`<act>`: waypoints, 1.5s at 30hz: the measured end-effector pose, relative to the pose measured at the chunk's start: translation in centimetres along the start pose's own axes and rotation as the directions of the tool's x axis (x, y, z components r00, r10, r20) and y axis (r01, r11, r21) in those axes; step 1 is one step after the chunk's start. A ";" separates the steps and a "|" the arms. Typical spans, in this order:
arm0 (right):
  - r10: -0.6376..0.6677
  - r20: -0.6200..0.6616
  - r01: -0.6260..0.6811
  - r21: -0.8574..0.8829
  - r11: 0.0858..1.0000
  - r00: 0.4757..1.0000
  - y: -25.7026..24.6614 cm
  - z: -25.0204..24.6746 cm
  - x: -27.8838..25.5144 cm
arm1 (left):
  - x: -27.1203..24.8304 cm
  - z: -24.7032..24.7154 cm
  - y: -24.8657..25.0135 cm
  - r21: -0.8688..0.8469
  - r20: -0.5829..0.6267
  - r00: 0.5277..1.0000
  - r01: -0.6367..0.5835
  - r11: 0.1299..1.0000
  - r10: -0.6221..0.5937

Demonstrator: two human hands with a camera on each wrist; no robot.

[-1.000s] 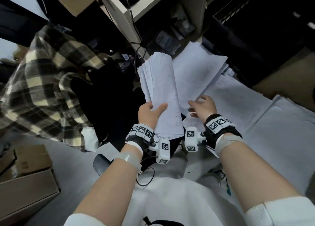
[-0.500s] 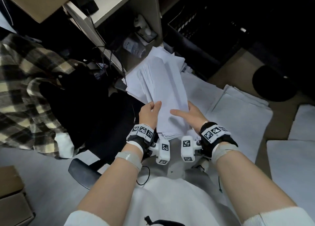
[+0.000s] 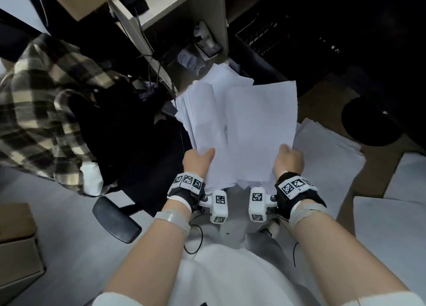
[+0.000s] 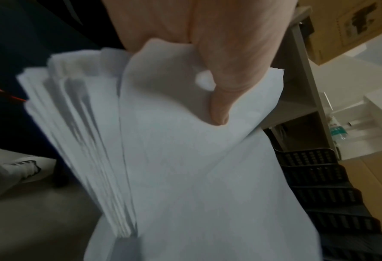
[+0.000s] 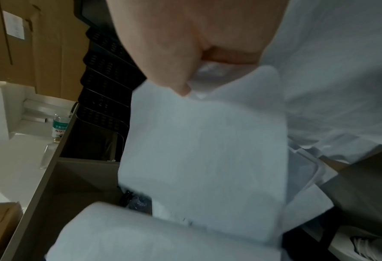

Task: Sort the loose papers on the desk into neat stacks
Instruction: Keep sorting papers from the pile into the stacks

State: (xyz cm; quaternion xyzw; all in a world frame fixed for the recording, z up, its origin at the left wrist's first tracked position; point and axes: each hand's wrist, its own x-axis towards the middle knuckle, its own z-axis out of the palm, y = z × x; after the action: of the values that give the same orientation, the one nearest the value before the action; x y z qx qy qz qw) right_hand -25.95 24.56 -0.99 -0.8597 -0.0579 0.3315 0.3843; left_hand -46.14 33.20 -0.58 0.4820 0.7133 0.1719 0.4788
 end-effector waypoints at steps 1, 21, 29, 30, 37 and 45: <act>-0.019 -0.039 0.019 0.010 1.000 0.999 -0.2 0.1 0.5 | 0.7 -0.5 -0.4 0.000 -0.030 1.000 0.008 1.000 -0.008; -0.175 0.434 0.296 -0.228 0.928 0.884 -14.6 23.2 2.2 | 15.9 -10.7 -0.2 -0.080 0.149 0.987 0.074 0.994 -0.061; -0.010 0.508 0.114 -0.175 0.978 0.861 -14.2 24.3 3.7 | 16.6 -10.3 0.6 -0.113 0.193 0.978 0.102 0.988 -0.079; -0.002 0.467 0.111 -0.205 0.973 0.884 -13.5 23.6 4.1 | 16.4 -10.0 0.6 -0.127 0.188 0.979 0.109 0.986 -0.083; 0.251 0.205 -0.167 -0.354 0.920 0.946 -8.6 20.3 7.1 | 15.7 -7.2 -0.1 -0.159 0.176 0.974 0.171 0.972 -0.142; 0.176 0.245 -0.145 -0.140 0.979 0.953 -8.1 21.6 9.0 | 17.6 -4.6 -0.8 -0.009 0.162 0.968 0.193 0.981 -0.189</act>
State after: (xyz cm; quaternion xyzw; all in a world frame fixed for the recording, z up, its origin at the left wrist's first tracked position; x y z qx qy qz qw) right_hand -31.01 46.83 -10.59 -0.8330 -0.0568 0.4660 0.2927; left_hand -51.84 48.85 -8.07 0.4172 0.7134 0.0945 0.5551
